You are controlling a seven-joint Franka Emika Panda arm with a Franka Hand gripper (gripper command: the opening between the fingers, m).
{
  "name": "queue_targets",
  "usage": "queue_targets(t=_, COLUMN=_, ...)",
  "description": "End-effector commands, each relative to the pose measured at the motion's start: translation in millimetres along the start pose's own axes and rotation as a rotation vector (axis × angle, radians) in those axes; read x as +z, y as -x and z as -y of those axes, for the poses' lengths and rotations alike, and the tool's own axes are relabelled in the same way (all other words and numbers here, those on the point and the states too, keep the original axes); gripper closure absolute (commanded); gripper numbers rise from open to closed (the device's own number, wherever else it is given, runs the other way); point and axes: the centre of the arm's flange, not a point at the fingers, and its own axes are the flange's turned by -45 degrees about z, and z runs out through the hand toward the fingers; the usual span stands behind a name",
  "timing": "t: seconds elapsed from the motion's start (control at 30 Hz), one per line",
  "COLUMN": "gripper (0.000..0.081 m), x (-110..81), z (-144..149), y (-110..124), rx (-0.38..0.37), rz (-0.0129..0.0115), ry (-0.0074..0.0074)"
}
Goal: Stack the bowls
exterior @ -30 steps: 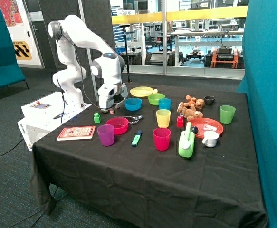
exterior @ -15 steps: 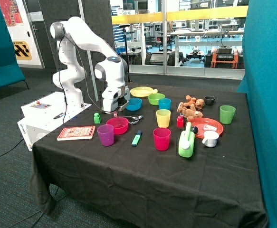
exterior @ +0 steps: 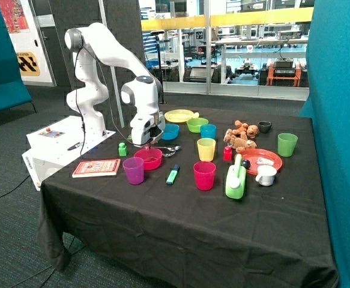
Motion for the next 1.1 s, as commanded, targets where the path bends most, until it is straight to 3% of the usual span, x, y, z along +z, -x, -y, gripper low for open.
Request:
queue_targets(t=0.0, gripper=0.0402, x=9.7, z=-1.0, y=0.1, rx=0.014, rz=-0.0011, ry=0.0022)
queue_targets(t=1.07, gripper=0.0442, x=24.8, z=11.3, y=-10.7, rx=0.0, rz=-0.0011, ry=0.0022)
